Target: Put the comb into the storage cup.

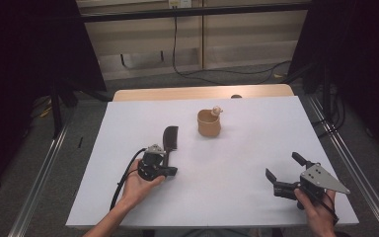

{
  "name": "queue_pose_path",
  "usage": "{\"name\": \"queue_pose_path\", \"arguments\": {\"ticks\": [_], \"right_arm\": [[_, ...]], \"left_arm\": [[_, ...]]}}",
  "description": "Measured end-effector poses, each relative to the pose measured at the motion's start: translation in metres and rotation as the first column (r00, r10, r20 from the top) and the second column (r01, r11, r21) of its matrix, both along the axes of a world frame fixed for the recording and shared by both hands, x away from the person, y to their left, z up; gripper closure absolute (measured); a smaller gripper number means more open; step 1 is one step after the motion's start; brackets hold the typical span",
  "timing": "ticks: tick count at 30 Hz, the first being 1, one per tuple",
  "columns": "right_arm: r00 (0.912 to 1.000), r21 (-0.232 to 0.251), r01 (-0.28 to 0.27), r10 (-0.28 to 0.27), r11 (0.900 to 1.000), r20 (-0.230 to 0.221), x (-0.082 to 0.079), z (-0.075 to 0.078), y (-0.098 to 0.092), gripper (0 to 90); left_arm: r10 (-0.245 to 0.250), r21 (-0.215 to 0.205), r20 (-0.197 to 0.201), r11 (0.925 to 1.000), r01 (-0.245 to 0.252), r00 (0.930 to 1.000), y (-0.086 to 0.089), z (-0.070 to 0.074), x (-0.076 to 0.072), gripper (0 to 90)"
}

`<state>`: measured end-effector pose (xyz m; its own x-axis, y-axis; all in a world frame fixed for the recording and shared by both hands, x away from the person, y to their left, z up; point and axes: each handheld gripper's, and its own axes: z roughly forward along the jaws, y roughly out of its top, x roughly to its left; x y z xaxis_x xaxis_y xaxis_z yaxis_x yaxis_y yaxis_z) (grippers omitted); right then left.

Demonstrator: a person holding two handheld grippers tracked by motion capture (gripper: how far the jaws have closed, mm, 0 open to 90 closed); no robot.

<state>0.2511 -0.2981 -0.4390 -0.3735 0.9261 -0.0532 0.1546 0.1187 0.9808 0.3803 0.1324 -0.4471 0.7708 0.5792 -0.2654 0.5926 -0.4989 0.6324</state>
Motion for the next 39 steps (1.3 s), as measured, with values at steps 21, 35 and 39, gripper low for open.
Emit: {"name": "queue_pose_path", "arguments": {"ticks": [21, 35, 39], "right_arm": [[1.0, 0.002, 0.002, -0.002, 1.0, -0.003, -0.0003, 0.0, -0.0002, 0.0], [1.0, -0.001, -0.004, 0.004, 1.0, 0.001, -0.0002, 0.0001, 0.0, 0.0], [1.0, -0.002, -0.003, 0.003, 1.0, 0.005, -0.0008, 0.0003, 0.0001, 0.0]], "left_arm": [[0.012, 0.011, -0.012, 0.9999, -0.012, 0.9999, 0.0032, 0.0013, -0.0011, 90.0], [0.02, 0.005, -0.02, 0.9998, -0.02, 0.9996, 0.0086, 0.0012, -0.0026, 90.0], [0.032, 0.009, -0.022, 0.9995, -0.032, 0.9992, 0.0094, 0.0016, -0.0029, 90.0]]}}
